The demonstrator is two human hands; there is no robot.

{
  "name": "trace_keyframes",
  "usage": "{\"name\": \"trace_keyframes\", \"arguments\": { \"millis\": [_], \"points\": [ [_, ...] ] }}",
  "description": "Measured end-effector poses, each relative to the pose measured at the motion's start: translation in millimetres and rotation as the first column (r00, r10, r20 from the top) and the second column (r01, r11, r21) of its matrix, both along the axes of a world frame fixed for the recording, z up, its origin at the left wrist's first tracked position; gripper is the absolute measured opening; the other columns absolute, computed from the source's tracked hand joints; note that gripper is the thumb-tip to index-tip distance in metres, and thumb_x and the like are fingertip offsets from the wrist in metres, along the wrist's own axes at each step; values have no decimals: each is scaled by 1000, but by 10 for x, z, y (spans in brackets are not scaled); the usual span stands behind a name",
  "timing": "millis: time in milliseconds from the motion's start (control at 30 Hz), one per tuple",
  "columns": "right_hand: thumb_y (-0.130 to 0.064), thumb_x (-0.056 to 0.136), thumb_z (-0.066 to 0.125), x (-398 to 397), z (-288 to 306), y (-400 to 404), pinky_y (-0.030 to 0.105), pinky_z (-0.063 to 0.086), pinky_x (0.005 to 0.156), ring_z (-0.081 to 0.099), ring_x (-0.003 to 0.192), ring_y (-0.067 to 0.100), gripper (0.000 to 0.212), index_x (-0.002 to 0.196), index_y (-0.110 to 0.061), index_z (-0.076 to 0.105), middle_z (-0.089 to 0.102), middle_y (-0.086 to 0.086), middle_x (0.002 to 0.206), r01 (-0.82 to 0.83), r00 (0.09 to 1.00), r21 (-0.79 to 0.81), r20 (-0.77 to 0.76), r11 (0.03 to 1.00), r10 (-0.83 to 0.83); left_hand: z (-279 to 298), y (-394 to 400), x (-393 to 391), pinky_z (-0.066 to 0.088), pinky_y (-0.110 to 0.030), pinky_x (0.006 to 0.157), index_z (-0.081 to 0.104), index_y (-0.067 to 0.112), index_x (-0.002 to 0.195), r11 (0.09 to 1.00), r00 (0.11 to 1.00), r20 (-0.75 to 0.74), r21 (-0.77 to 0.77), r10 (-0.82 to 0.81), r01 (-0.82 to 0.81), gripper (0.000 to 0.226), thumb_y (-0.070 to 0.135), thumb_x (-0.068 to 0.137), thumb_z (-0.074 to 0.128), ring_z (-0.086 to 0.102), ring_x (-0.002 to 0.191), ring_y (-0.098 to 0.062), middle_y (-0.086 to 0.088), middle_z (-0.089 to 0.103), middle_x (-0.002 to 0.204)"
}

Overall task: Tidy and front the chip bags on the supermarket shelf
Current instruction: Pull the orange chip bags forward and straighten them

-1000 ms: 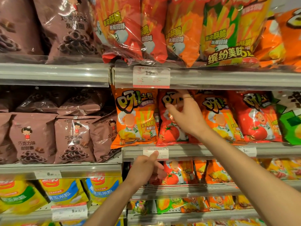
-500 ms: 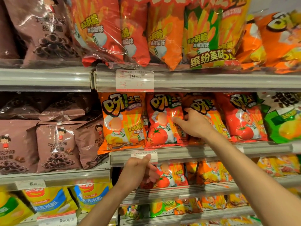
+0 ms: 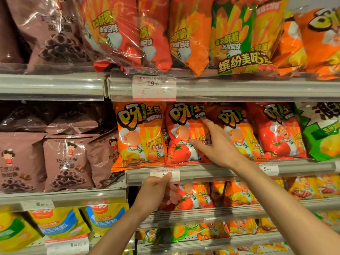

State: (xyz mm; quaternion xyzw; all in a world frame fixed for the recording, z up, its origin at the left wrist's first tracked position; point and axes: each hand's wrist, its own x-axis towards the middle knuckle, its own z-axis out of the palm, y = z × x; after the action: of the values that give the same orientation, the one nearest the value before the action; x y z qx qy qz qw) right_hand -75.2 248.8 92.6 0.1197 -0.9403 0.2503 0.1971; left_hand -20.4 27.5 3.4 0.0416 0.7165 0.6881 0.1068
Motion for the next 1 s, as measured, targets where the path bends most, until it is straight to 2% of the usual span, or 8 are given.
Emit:
{"name": "trace_keyframes", "arguments": {
  "millis": [200,467,567,667,767,833,933,1000],
  "points": [
    [-56,95,57,-26,-47,-55,39,38,110,42,137,28,85,161,-18,19,47,13,145,38,999,22,8,999,-38,-19,-1,0,53,-30,56,75,-10,81,1000,1000,-1,-23,16,-16,60,40,104,51,69,55,-23,-25,76,73],
    [-51,101,49,49,-198,-129,31,26,116,32,147,26,74,159,-12,23,35,11,159,55,997,-16,-48,998,-56,7,8,30,51,-25,52,78,-1,68,999,999,0,-2,41,-41,61,41,104,52,69,60,-28,-28,75,74],
    [-54,103,43,105,-298,-183,27,14,120,15,155,19,73,161,-17,18,20,6,168,69,997,-71,-39,995,-72,7,7,51,51,-25,54,77,-5,67,1000,999,-34,-16,22,-23,66,40,106,49,69,59,-25,-23,75,68],
    [-57,102,42,264,-411,-239,31,10,123,4,156,11,73,162,-25,15,9,-1,171,85,995,-115,-44,990,-90,-34,8,40,53,-26,62,80,1,63,996,996,-79,-79,39,-45,69,44,106,48,70,60,-21,-15,74,60],
    [-53,102,47,518,-546,-272,30,12,123,2,156,7,71,161,-29,16,5,-5,171,88,995,-140,-43,986,-94,-109,4,33,51,-18,59,81,1,68,992,993,-82,-87,82,-89,65,45,105,50,70,55,-12,-9,75,59],
    [-48,102,51,711,-647,-273,30,14,124,5,156,7,68,161,-28,21,9,-5,170,101,992,-121,-68,988,-109,-183,-32,23,52,-20,61,80,3,73,990,991,-110,-108,81,-93,59,44,104,51,71,57,-11,-5,77,63],
    [-45,102,52,1029,-813,-256,16,8,121,7,155,3,64,158,-29,27,13,-9,169,129,990,-103,-44,986,-134,-310,-111,38,56,-27,75,80,22,75,980,976,-213,-186,35,-76,47,48,101,52,76,80,-9,8,80,81],
    [-49,101,52,1236,-957,-219,11,5,118,5,153,-3,64,157,-31,29,14,-15,168,149,989,-127,12,981,-149,-360,-122,136,50,-20,81,74,31,84,978,947,-322,-194,6,-73,38,55,92,47,68,83,0,19,75,84]
  ]
}}
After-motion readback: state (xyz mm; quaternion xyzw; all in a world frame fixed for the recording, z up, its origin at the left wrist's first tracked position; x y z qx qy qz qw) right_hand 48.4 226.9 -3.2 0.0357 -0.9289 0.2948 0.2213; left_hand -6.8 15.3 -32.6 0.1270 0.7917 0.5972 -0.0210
